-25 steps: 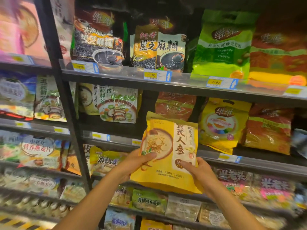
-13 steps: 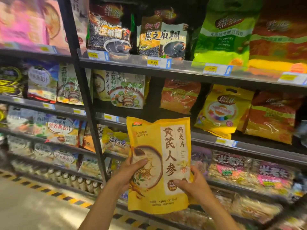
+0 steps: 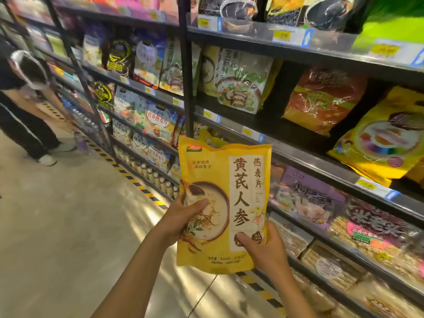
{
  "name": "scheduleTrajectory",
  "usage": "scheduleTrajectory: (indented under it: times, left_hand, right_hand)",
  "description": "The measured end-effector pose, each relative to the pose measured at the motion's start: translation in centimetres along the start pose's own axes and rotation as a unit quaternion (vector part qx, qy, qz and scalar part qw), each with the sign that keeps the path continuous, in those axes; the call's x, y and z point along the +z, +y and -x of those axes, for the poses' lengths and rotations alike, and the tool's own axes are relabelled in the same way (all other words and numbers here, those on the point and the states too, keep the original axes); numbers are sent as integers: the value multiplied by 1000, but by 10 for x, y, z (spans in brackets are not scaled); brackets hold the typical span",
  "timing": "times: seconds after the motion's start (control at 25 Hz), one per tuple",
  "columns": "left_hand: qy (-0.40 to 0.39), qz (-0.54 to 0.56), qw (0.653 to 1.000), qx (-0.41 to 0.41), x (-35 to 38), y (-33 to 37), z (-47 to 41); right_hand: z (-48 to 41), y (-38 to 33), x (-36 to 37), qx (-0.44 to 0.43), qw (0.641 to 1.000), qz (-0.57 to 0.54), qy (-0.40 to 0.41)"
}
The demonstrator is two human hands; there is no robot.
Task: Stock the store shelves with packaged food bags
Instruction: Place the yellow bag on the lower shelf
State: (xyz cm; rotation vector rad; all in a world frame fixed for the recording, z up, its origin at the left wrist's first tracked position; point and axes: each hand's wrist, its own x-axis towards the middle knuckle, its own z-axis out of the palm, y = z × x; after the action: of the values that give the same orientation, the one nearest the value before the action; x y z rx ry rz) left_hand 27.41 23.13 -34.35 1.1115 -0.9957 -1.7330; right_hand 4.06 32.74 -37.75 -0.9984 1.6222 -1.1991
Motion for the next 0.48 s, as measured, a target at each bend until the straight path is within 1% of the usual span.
scheduleTrajectory:
  times: [0.16, 0.36, 0.48]
  left_hand:
    - [63, -12, 997, 34, -42, 6, 24]
    - [89, -22, 994, 64, -113, 8, 49]
    - [156, -9, 985, 75, -165, 15, 58]
  right_hand:
    - [1, 3, 47, 5, 999, 2, -41]
    - [-6, -7, 114, 11, 995, 0, -102]
    - [-12, -16, 173, 6, 990, 11, -141]
